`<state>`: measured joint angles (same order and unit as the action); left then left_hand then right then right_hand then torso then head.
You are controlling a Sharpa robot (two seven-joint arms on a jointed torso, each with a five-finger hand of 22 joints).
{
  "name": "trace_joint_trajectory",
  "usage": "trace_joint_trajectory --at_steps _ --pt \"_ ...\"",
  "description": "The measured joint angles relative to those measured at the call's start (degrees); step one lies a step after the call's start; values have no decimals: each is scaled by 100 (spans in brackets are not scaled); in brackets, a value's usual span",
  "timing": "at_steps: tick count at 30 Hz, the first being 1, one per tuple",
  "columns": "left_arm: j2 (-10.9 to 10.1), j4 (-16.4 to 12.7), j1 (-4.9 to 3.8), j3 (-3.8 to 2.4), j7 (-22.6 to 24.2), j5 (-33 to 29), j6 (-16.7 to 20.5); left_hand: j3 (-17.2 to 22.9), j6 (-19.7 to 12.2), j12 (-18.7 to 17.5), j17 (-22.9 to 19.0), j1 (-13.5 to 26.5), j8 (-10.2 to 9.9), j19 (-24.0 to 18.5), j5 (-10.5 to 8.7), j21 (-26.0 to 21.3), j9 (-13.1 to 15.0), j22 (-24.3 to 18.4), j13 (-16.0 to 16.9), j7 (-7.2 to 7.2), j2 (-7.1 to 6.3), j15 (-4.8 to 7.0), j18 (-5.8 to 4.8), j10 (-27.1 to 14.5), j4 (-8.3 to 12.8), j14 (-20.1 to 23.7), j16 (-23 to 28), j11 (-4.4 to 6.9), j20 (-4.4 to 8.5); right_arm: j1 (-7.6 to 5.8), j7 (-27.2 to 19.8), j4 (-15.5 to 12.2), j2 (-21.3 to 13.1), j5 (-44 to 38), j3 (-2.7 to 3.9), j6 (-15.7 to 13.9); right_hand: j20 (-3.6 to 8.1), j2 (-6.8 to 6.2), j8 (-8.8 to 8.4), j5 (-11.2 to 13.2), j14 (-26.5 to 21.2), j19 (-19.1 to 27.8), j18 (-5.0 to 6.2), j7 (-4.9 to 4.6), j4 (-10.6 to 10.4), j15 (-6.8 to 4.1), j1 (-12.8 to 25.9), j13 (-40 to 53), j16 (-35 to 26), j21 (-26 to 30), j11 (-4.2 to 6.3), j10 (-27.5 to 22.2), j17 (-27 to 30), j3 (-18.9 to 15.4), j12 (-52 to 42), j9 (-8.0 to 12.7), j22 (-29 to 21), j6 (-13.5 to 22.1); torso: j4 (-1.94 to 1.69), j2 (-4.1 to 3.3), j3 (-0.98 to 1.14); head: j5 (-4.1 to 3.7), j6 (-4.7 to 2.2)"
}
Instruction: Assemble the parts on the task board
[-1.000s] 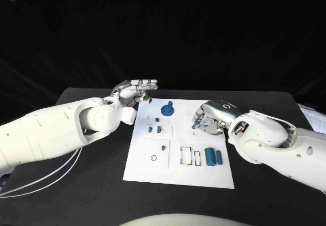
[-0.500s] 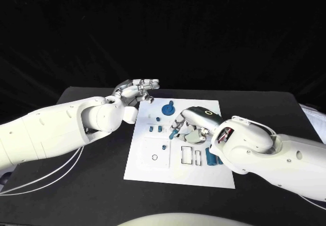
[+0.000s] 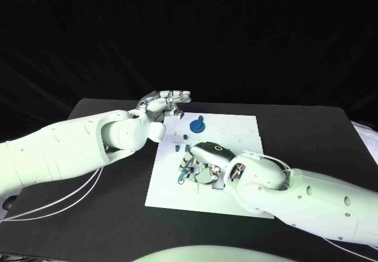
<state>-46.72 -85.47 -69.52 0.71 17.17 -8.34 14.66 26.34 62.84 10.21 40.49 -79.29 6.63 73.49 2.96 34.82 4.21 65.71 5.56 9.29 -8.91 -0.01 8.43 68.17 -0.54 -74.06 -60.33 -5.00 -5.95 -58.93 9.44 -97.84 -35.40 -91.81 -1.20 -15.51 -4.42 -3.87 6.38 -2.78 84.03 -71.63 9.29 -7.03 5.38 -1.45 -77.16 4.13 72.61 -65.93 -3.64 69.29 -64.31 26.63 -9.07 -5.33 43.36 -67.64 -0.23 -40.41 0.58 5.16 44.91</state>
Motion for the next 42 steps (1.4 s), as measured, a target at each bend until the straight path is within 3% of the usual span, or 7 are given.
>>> trace_joint_trajectory --at_steps 7,25,36,40,42 --pt "20 20 3 0 -7 0 -17 0 0 0 -5 0 0 0 0 0 0 0 0 0 0 0 0 0 0 0 0 0 0 88 -30 131 119 -128 -12 91 0 0 -11 0 0 0 0 0 -10 0 0 0 0 22 0 0 3 10 10 0 -5 2 4 0 3 10 28" --pt "12 28 6 0 -20 0 -34 0 0 0 -4 0 0 0 0 0 0 1 -1 0 0 0 0 0 0 0 0 0 0 118 256 143 142 -545 -14 126 0 -8 -35 -13 0 0 0 -1 -17 0 8 -5 0 23 0 0 3 16 30 0 16 21 8 8 8 -1 48" --pt "11 29 6 0 -27 0 -39 0 0 0 -4 0 0 0 0 0 0 1 -1 0 0 0 0 0 0 0 0 0 0 92 398 146 304 -759 -25 474 -10 -8 -54 -18 0 55 0 1 -17 0 7 2 0 22 1 20 36 16 48 -1 -38 39 7 7 4 -3 59" --pt "11 27 6 0 -31 0 -41 0 0 0 -4 0 0 0 0 0 0 1 -1 0 0 0 0 0 0 0 0 0 0 81 438 156 381 -871 -46 547 -31 -9 -72 -19 0 76 0 -41 -17 0 8 -7 0 50 -4 13 37 16 131 0 -85 105 5 5 4 -2 62" --pt "11 27 6 0 -33 0 -41 0 0 0 -4 0 0 0 0 0 0 1 -1 0 0 0 0 0 0 0 0 0 0 80 465 164 403 -933 -59 551 -62 -83 -154 -43 -7 129 0 -103 -54 60 84 -9 -1 106 -65 -166 38 -20 205 20 -154 266 4 4 4 -2 63"
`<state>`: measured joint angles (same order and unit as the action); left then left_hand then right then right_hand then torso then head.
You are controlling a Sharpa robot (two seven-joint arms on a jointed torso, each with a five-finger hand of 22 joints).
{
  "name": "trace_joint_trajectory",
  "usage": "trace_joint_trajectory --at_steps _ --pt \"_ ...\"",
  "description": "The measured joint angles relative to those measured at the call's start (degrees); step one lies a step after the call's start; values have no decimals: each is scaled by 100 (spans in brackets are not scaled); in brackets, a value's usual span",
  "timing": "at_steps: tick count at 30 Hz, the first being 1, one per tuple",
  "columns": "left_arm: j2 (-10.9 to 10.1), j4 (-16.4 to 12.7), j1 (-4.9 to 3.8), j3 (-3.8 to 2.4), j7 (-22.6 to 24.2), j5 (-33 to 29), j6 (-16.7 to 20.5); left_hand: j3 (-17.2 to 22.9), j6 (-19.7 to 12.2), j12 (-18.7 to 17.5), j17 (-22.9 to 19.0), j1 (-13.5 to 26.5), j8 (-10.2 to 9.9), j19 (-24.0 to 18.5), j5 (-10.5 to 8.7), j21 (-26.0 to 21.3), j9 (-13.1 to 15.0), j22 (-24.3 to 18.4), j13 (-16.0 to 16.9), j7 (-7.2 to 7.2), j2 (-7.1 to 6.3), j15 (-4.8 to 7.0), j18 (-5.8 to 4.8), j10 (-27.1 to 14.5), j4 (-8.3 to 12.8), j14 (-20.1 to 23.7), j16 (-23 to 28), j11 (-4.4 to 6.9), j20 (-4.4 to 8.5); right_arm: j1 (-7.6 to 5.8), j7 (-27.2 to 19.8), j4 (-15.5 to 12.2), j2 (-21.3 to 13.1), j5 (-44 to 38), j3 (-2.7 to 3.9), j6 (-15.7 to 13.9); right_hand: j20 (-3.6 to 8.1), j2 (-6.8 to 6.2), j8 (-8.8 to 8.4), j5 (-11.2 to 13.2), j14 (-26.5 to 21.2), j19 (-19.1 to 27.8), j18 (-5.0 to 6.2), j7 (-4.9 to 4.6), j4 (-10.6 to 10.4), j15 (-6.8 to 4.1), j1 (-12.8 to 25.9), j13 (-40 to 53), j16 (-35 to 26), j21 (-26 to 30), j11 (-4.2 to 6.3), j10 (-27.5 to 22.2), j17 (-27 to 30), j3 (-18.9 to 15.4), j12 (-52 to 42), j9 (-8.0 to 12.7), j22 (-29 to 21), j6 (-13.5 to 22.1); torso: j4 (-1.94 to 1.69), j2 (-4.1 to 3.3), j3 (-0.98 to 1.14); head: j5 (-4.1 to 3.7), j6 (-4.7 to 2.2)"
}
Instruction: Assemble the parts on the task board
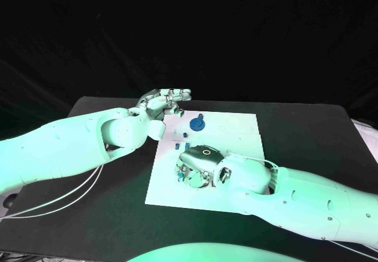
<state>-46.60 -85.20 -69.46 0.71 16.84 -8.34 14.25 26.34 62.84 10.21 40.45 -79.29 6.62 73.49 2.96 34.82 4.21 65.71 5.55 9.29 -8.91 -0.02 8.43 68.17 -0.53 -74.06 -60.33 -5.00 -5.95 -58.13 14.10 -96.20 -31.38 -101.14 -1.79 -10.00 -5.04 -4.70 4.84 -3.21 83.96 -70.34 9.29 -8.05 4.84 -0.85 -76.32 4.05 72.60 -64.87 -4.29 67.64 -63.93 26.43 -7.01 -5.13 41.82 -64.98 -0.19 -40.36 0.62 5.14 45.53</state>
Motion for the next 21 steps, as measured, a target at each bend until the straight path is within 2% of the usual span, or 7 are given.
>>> trace_joint_trajectory --at_steps 4,7,8,10,13,18,21 --pt "0 -1 0 0 -4 0 -2 0 0 0 0 0 0 0 0 0 0 0 0 0 0 0 0 0 0 0 0 0 0 52 70 17 13 -73 -61 -1 -114 -303 -110 -10 -2 324 0 -187 -129 160 303 -55 -168 384 -173 -555 261 -265 259 115 -634 488 0 0 2 0 1" --pt "-1 -1 0 0 -8 0 -3 0 0 0 0 0 0 0 0 0 0 0 0 0 0 0 0 0 0 0 0 0 0 65 115 17 9 -101 -69 -37 -194 -370 -110 -10 -7 564 15 -252 -204 221 368 -41 -397 714 -263 -964 557 -608 289 141 -1113 894 2 0 4 1 1" --pt "-2 -1 0 0 -10 0 -4 0 0 0 0 0 0 0 0 0 0 0 0 0 0 0 0 0 0 0 0 0 0 65 132 14 -1 -110 -68 -71 -217 -394 -110 -10 -37 604 87 -263 -245 251 342 -30 -470 790 -281 -1067 650 -756 280 139 -1199 986 3 0 4 1 -2" --pt "-4 -1 0 0 -14 0 -6 -17 0 0 -18 0 0 0 0 -54 -4 -18 3 0 0 0 0 -11 17 0 23 11 0 67 152 -15 -34 -118 -64 -153 -256 -355 -110 -60 -134 643 91 -274 -358 275 188 -17 -721 918 -313 -1227 990 -1074 182 125 -1309 1070 3 0 3 0 -6" --pt "-9 -1 0 0 -21 0 -10 -17 0 0 -25 0 0 0 0 -54 -5 -26 7 0 0 -1 0 -20 17 1 27 20 0 93 160 -149 -160 -116 -55 -385 -265 -321 -87 -170 -181 652 91 -280 -454 287 45 -12 -900 982 -303 -1293 1249 -1278 62 111 -1374 1076 3 1 7 -8 -8" --pt "-25 14 1 1 -31 0 -17 -33 0 0 -39 0 0 0 0 -60 -5 -37 6 0 0 -1 0 -40 1 2 27 0 0 115 101 -501 -506 -12 25 -860 -263 -252 -40 -202 -179 650 92 -270 -547 285 -52 9 -903 1006 -281 -1264 1265 -1372 -152 93 -1416 921 7 2 12 -13 -9" --pt "-37 30 2 1 -37 0 -20 -37 -11 0 -49 0 0 0 0 -75 -5 -43 6 -12 0 -2 1 -40 6 2 27 0 0 78 22 -737 -797 157 76 -1135 -211 -183 2 -202 -123 598 91 -262 -547 229 -168 26 -787 1006 -253 -1088 1149 -1372 -294 93 -1420 850 13 7 11 -32 -9"
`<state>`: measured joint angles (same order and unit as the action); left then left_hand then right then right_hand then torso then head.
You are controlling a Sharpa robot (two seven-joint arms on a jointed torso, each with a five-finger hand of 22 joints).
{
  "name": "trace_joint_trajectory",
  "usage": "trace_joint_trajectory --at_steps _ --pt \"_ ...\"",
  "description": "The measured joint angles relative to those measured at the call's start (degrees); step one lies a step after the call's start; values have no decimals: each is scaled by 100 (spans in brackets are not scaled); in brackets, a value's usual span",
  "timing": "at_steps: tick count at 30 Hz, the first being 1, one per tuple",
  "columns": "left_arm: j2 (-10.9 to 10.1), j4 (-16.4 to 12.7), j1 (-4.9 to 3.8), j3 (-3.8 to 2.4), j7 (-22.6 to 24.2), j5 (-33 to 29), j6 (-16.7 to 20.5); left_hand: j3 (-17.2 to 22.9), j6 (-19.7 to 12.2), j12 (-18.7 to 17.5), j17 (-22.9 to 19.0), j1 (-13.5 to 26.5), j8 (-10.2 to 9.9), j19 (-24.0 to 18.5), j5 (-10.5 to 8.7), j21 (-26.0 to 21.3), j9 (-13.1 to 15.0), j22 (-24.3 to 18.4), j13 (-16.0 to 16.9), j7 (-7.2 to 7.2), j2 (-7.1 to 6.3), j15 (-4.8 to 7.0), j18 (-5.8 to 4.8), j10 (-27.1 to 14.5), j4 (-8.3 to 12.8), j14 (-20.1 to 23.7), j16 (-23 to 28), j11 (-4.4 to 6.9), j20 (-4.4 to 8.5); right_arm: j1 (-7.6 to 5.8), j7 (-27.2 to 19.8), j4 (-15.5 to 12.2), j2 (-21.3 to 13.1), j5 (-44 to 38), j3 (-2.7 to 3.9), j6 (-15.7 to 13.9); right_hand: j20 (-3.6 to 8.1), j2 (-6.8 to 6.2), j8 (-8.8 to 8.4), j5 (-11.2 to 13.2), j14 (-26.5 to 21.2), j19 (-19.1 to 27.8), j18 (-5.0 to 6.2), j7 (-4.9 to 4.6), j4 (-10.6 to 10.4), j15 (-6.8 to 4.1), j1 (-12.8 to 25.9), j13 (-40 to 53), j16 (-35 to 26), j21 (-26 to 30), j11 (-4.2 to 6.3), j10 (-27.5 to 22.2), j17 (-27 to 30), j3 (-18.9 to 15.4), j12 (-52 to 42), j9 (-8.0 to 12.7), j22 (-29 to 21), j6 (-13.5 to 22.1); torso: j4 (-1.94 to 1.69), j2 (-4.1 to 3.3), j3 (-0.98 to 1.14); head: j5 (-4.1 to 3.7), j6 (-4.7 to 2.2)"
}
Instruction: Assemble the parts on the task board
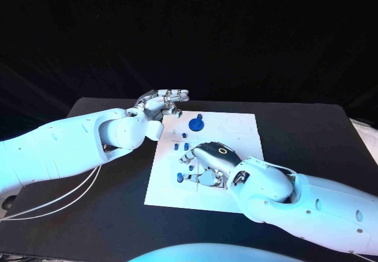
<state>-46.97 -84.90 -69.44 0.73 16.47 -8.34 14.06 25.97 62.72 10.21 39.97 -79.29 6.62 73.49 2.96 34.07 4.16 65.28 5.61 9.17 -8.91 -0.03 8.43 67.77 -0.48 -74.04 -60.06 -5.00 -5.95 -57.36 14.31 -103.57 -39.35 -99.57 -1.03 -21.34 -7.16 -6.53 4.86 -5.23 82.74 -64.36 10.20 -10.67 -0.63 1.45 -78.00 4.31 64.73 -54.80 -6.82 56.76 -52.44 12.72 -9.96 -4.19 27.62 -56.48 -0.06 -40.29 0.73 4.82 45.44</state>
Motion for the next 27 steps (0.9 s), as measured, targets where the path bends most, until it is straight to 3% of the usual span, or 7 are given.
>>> trace_joint_trajectory --at_steps 3,8,10,12,14,20,27 --pt "-8 9 0 0 -4 0 -3 -11 -9 0 -5 0 0 0 0 0 0 -4 0 -9 0 -1 -1 0 11 1 0 0 0 -105 -56 -190 -291 257 32 -121 41 23 0 -11 94 -67 0 40 -2 -44 -23 26 265 -33 45 232 -339 2 -160 0 65 -63 5 1 0 -35 -26" --pt "-27 7 4 5 -12 0 -6 -11 -9 0 -5 0 0 0 0 0 0 -5 0 -9 0 -1 0 0 11 1 0 0 0 -363 -52 -470 -1066 975 71 -155 138 40 0 -204 137 -662 -100 153 -159 -185 136 276 906 -810 119 1130 -1177 -26 -797 1 1256 -209 18 12 -4 -188 -90" --pt "-37 -1 5 6 -14 0 -7 -11 -9 0 -5 0 0 0 0 0 0 -5 0 -9 0 -1 0 0 11 1 0 0 0 -393 -1 -519 -1301 1197 70 -145 234 -33 49 -321 129 -909 -183 277 -255 -295 281 534 1157 -1154 324 1695 -1508 -122 -1212 -8 1780 -230 35 20 -8 -268 -119" --pt "-44 -17 5 6 -16 0 -7 -11 -9 0 -5 0 0 0 0 0 0 -4 -1 -9 0 -1 -1 0 11 1 0 0 0 -423 91 -569 -1557 1407 55 -129 346 -78 152 -486 129 -1129 -291 387 -413 -396 460 1416 1427 -1520 499 1988 -1866 -290 -2175 -37 2325 -299 57 29 -10 -359 -150" --pt "-49 -25 6 7 -17 0 -8 -11 -9 0 -4 0 0 0 0 0 1 -4 -1 -9 0 -1 0 0 11 1 0 0 0 -440 198 -603 -1756 1533 35 -109 407 -60 270 -636 121 -1251 -314 441 -615 -446 628 3316 1698 -1815 545 2034 -2181 -537 -3924 -77 2772 -339 76 35 -11 -420 -165" --pt "-48 -43 23 10 -19 0 -11 -11 -9 0 -22 23 0 0 0 -44 1 -18 -1 -9 23 -1 71 0 11 1 31 0 0 -441 668 -692 -2147 1676 -56 0 389 71 493 -1054 120 -1293 -406 435 -1120 -445 849 5889 2029 -2066 542 2178 -2251 -1070 -6079 -184 3156 -394 134 57 13 -515 -186" --pt "-43 -48 38 12 -21 0 -16 -11 -9 0 -22 23 0 0 0 -44 1 -18 -1 -9 23 -1 89 0 11 1 33 0 0 -376 1112 -741 -2273 1547 -133 228 388 91 649 -1074 120 -1292 -406 455 -1529 -445 855 6764 2152 -2199 552 2348 -2250 -1512 -6719 -285 3364 -391 153 71 21 -548 -199"
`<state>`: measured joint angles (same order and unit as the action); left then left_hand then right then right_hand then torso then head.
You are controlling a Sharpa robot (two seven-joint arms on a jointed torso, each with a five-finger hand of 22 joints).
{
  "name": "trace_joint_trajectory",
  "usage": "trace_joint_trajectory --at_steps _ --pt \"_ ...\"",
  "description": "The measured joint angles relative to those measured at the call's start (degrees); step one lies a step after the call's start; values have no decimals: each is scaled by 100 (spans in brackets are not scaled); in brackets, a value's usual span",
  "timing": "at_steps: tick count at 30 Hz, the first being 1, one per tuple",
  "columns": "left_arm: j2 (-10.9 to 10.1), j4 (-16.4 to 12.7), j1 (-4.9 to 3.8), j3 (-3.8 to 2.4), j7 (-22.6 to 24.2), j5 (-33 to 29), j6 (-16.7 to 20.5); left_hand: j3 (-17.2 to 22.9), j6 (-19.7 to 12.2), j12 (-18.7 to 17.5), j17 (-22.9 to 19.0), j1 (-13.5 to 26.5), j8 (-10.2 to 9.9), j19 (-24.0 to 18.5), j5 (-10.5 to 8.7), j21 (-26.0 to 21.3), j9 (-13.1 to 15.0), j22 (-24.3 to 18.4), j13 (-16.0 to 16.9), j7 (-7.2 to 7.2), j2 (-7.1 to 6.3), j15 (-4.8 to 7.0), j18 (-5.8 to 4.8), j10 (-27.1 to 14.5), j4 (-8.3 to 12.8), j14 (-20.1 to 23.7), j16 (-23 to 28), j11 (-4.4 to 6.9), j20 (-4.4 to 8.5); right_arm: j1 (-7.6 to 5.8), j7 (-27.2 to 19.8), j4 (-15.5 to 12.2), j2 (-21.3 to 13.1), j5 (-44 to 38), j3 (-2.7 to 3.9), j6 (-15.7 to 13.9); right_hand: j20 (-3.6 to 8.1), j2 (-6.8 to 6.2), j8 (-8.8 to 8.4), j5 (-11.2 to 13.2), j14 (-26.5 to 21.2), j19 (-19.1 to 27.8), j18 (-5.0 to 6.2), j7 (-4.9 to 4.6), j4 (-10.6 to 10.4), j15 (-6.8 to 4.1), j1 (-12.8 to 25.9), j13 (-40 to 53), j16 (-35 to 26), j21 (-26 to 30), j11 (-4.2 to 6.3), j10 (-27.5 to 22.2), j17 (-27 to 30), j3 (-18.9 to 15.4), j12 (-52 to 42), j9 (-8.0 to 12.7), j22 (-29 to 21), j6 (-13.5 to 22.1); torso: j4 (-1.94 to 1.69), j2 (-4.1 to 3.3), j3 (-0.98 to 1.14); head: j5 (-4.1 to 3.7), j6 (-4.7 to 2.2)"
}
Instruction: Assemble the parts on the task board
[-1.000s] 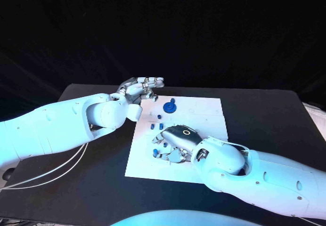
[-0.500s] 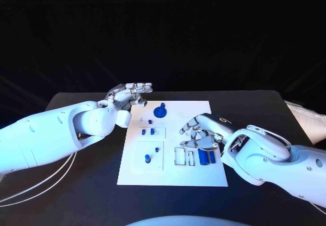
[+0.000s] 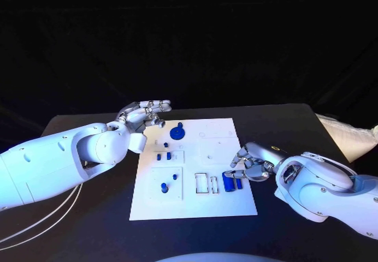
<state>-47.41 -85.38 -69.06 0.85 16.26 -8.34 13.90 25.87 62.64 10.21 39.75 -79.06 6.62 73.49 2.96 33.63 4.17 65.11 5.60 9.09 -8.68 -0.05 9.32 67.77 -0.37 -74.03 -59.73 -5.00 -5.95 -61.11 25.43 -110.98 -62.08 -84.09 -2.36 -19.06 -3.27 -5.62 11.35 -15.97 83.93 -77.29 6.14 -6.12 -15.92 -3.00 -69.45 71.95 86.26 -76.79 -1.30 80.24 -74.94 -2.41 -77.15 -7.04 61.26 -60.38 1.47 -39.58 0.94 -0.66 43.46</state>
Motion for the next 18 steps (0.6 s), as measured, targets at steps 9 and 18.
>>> trace_joint_trajectory --at_steps 9,18 --pt "-6 1 11 0 -2 0 -8 0 0 0 0 0 0 0 0 0 0 0 0 0 0 0 0 0 0 0 0 0 0 42 420 -10 9 -372 -11 241 0 80 105 68 0 1 0 23 -84 1 53 54 0 -18 0 1 1 -226 0 -64 34 -23 -2 4 -9 -14 10" --pt "-2 6 41 0 -4 0 -14 0 0 0 1 0 0 0 0 0 -1 1 -1 0 0 0 0 0 0 0 0 0 0 124 606 58 168 -588 -15 428 -1 80 131 68 0 1 0 43 -60 1 53 40 0 -18 0 0 1 -281 0 -91 41 -42 0 2 -10 -5 24"
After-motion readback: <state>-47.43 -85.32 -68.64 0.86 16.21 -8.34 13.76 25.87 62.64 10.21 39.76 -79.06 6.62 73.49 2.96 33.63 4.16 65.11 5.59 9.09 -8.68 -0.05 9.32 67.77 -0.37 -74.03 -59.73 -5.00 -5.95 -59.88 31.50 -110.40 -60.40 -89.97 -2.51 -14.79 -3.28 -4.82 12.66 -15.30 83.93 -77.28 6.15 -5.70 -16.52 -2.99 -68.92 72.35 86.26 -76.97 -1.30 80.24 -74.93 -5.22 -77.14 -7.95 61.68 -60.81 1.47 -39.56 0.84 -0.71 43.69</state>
